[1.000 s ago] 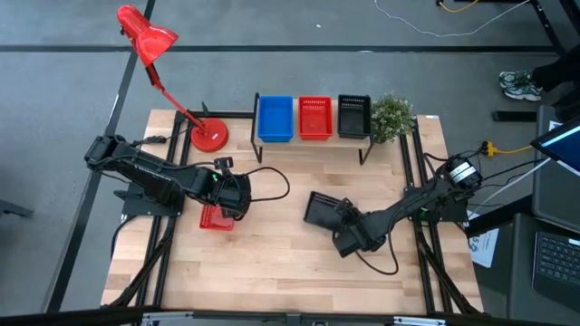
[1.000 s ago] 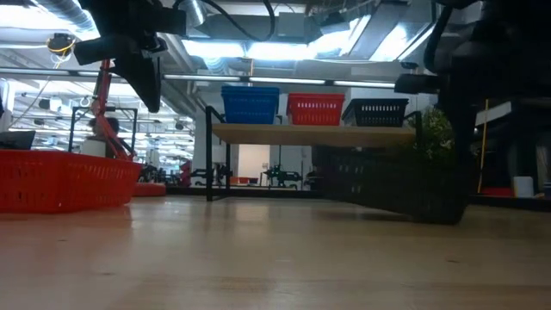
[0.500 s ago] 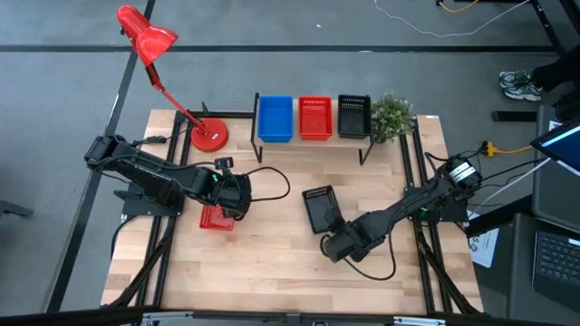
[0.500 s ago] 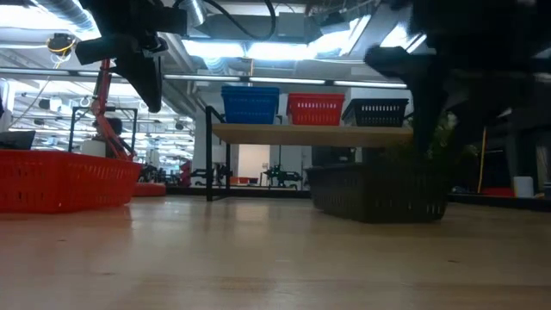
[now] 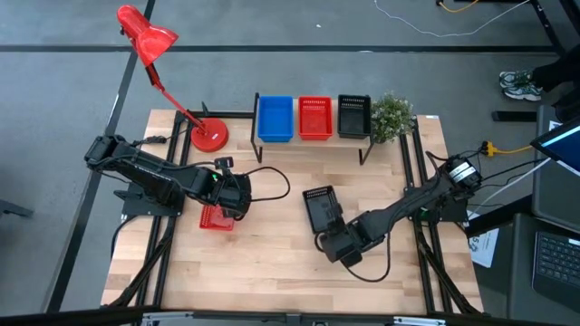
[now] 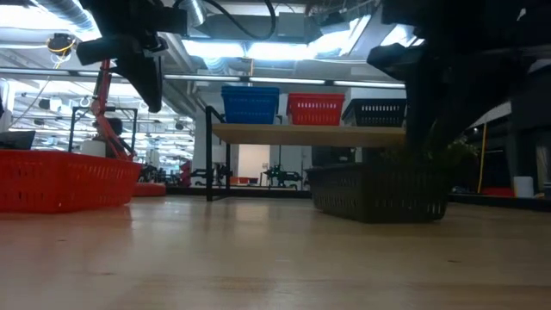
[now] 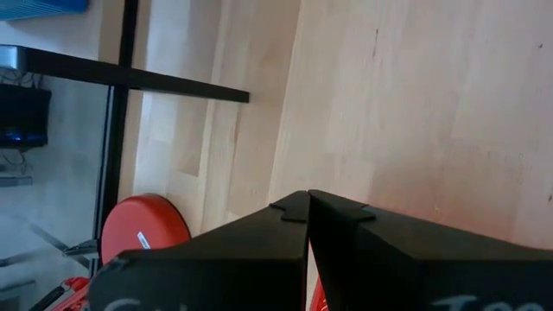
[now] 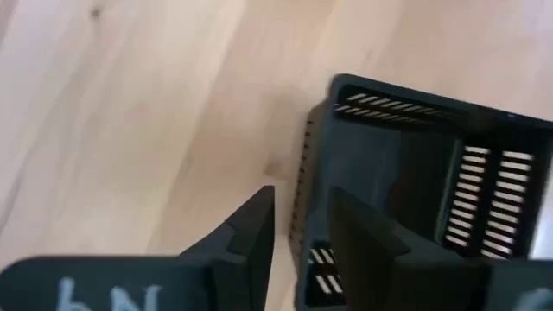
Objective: Stack baskets on shelf by color
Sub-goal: Stack the black bin on top of the black bin on the shelf
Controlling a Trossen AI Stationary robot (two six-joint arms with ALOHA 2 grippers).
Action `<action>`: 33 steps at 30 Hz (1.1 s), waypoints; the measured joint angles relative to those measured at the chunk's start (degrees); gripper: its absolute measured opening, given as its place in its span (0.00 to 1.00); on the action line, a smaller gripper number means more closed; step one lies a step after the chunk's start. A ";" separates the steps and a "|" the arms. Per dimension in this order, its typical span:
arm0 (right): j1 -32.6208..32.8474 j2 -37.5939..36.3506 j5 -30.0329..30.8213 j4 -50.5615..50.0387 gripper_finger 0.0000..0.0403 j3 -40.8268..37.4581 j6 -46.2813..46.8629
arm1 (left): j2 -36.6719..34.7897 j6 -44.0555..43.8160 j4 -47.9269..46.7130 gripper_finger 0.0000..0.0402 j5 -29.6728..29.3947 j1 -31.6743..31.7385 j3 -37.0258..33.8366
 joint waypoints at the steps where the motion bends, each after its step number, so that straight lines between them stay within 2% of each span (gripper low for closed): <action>1: -0.06 0.02 0.33 -0.02 0.27 0.00 0.13 | 0.00 0.00 0.00 0.00 -0.12 0.00 0.00; 9: -0.72 3.47 0.61 0.70 0.27 0.02 0.49 | 0.00 0.00 0.03 0.00 -0.15 0.00 0.00; 12: -1.14 5.27 3.53 0.68 0.27 0.02 3.46 | 0.00 0.00 0.24 0.00 -0.15 0.00 0.00; 15: -1.79 6.16 3.94 1.43 0.27 0.02 5.86 | 0.00 0.00 0.26 0.00 -0.15 0.00 0.00; 24: -1.71 5.28 8.12 2.41 0.27 2.11 8.80 | 0.00 0.00 0.37 0.00 -0.17 -0.02 0.00; 33: -1.99 5.28 12.39 2.15 0.27 3.30 6.91 | 0.00 0.02 0.42 0.00 -0.16 0.00 0.00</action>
